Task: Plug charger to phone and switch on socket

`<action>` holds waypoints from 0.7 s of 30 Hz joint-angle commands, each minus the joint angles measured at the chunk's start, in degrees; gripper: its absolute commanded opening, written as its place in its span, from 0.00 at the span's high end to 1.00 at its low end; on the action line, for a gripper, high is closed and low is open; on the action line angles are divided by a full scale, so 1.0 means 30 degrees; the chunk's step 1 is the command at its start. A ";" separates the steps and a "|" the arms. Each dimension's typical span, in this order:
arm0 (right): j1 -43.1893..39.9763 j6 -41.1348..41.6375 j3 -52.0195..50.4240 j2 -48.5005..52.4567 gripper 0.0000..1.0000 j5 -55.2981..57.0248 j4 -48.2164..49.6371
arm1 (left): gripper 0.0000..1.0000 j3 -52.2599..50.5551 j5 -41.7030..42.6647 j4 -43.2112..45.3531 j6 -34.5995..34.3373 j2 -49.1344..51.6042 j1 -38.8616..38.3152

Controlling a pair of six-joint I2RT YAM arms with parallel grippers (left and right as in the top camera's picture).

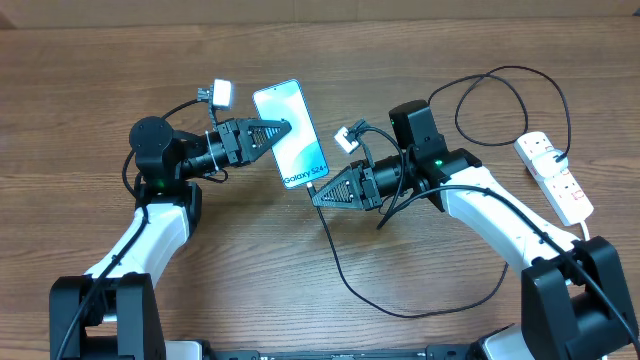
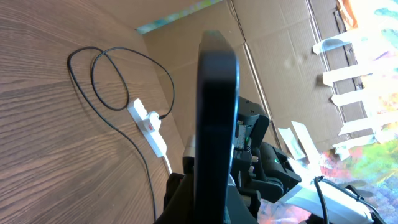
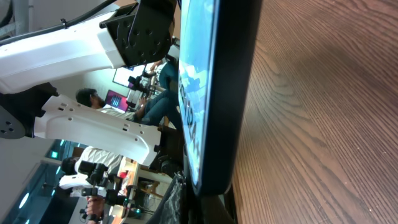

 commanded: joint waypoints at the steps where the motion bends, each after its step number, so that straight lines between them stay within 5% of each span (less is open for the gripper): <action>1: 0.0073 0.0007 0.0000 -0.0335 0.96 -0.0044 0.0073 | 0.96 0.0262 -0.0044 0.0160 0.0175 -0.0095 -0.0138; 21: 0.0058 0.1035 0.0000 -0.0335 0.96 0.0444 0.2237 | 0.96 0.0255 0.1115 0.0168 0.0911 -0.0095 -0.0168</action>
